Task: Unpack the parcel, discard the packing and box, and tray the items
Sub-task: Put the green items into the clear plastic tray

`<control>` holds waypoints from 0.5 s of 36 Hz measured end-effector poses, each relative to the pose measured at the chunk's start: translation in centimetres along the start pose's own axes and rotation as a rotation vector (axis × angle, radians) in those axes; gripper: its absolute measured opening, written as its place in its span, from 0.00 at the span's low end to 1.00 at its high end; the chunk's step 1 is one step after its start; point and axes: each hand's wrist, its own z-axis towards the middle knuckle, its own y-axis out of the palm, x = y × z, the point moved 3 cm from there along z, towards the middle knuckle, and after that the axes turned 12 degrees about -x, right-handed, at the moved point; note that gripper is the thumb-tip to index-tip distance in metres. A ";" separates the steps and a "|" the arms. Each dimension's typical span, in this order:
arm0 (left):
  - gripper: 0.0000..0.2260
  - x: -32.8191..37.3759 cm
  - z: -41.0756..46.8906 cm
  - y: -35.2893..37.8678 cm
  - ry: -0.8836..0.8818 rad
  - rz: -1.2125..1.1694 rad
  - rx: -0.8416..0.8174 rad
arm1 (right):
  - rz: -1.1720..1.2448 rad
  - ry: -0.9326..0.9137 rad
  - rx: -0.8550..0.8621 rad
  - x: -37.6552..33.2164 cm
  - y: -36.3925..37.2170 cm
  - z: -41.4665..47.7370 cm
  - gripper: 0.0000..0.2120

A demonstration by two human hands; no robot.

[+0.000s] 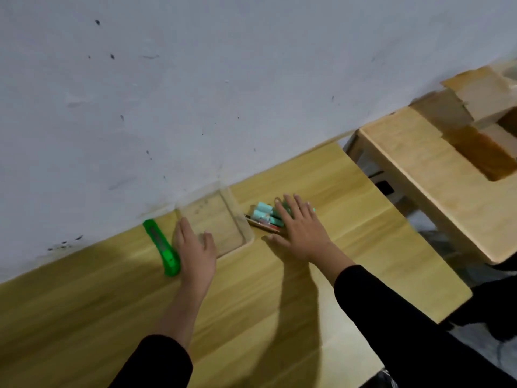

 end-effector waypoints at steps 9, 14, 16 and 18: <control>0.28 0.0 -0.1 0.6 0.058 -0.048 0.017 | 0.005 0.101 0.139 -1.7 1.0 2.8 0.37; 0.28 0.5 -0.4 0.8 0.049 -0.057 0.021 | 0.055 0.127 0.123 -2.2 0.4 4.2 0.36; 0.28 0.5 -0.4 0.8 0.049 -0.062 0.020 | 0.076 0.123 0.129 -2.1 0.0 4.2 0.39; 0.28 0.4 -0.4 0.8 0.047 -0.067 0.016 | 0.096 0.135 0.132 -1.6 -0.2 3.9 0.42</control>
